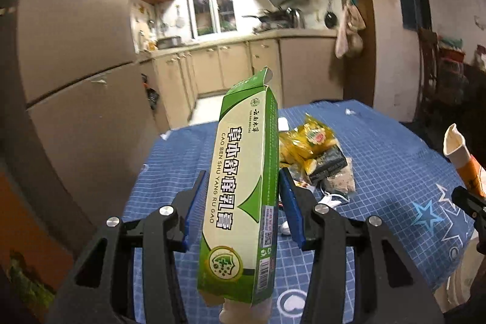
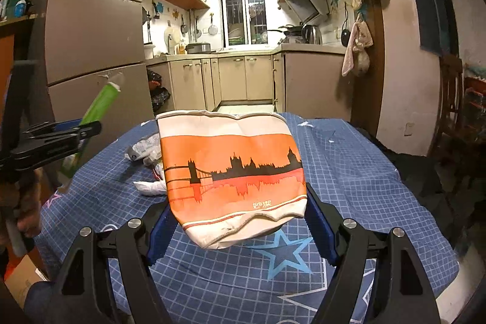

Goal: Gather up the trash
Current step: 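Carry the cup and green box with both grippers over the white bucket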

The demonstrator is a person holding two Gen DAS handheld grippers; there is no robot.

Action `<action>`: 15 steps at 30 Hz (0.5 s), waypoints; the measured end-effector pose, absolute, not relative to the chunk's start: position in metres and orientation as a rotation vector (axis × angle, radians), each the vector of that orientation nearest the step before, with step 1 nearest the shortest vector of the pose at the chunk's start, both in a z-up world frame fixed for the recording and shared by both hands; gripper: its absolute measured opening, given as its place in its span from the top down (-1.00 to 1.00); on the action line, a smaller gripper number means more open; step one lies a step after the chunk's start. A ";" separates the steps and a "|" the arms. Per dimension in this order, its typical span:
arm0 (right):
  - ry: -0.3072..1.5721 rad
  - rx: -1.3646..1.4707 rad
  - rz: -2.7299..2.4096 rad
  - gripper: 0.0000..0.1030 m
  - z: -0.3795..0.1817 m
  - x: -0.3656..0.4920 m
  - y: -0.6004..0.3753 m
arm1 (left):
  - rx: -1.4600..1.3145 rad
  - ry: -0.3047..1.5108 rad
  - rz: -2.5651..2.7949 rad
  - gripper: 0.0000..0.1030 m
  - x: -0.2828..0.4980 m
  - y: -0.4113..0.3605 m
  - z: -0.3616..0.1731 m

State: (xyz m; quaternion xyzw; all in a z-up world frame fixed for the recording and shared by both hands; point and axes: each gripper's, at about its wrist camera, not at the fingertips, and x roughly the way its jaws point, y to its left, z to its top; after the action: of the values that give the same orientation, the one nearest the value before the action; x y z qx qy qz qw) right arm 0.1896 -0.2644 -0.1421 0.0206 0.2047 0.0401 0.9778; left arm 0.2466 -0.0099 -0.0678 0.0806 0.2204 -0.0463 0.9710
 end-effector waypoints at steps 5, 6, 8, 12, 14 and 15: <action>0.370 0.033 0.071 -0.48 -0.127 0.174 -0.254 | 0.130 0.414 -0.059 0.13 0.219 0.002 -0.058; 0.360 0.030 0.068 -0.48 -0.123 0.171 -0.251 | 0.127 0.408 -0.049 0.13 0.216 0.002 -0.056; 0.339 0.023 0.059 -0.48 -0.115 0.163 -0.247 | 0.116 0.399 -0.037 0.13 0.207 0.004 -0.054; 0.280 0.014 0.030 -0.48 -0.094 0.140 -0.244 | 0.083 0.379 -0.028 0.13 0.188 0.004 -0.047; 0.249 0.009 0.007 -0.48 -0.083 0.128 -0.245 | 0.072 0.364 -0.037 0.13 0.178 0.001 -0.042; 0.235 0.007 -0.006 -0.48 -0.078 0.122 -0.245 | 0.062 0.358 -0.052 0.13 0.172 -0.003 -0.038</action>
State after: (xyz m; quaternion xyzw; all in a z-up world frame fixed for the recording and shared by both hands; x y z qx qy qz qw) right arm 0.1220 -0.2450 -0.0779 0.0033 0.1175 -0.0029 0.9931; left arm 0.1725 -0.0027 -0.0378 0.0308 0.1781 -0.0257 0.9832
